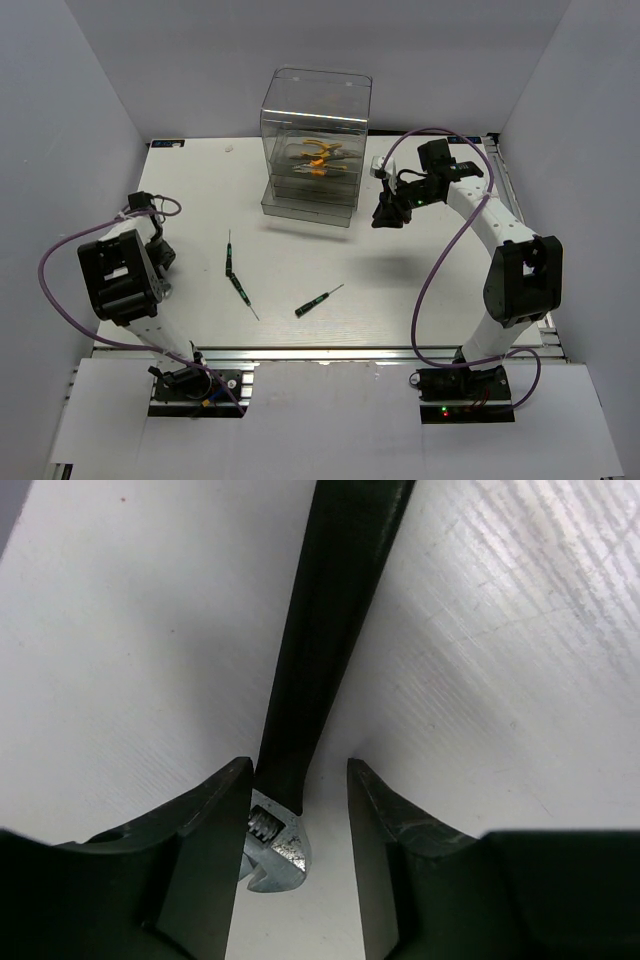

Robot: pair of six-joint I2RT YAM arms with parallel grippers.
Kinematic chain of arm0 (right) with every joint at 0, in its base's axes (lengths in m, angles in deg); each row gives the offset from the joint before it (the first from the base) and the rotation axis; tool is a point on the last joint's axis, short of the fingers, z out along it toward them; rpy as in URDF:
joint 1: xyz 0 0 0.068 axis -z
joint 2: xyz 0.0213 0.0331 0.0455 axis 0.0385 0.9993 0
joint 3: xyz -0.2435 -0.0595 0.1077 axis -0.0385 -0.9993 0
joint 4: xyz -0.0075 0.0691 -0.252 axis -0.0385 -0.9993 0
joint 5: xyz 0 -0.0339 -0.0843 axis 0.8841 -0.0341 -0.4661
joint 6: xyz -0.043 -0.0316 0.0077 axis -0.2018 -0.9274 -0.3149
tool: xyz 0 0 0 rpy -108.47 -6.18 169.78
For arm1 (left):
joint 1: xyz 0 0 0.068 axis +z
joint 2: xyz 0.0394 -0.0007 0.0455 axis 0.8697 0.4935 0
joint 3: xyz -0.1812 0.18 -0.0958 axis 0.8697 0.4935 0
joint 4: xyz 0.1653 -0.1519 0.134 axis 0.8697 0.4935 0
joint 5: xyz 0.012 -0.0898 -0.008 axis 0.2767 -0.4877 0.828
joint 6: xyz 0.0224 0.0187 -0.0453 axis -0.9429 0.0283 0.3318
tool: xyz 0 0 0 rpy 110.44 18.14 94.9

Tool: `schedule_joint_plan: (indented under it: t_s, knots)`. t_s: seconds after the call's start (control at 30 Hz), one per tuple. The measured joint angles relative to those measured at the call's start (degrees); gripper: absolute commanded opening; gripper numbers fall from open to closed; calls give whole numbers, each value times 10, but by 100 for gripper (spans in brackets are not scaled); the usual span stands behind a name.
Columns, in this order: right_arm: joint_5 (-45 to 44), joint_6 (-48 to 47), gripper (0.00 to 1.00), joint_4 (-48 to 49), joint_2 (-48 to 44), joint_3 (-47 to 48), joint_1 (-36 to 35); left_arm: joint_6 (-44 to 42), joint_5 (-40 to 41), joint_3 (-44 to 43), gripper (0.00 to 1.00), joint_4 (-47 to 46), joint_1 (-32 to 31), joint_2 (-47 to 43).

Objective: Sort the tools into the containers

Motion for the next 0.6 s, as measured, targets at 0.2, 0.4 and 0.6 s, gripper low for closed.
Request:
schedule_joint_plan:
  t_s: [0.2, 0.4, 0.6]
  knots:
    - [0, 0, 39, 0, 0, 0, 0, -23, -57, 5, 46, -15, 16, -1]
    - [0, 0, 39, 0, 0, 0, 1, -34, -104, 8, 46, -21, 37, 0]
    - [0, 0, 39, 0, 0, 0, 4, -56, -173, 11, 46, -38, 55, 1]
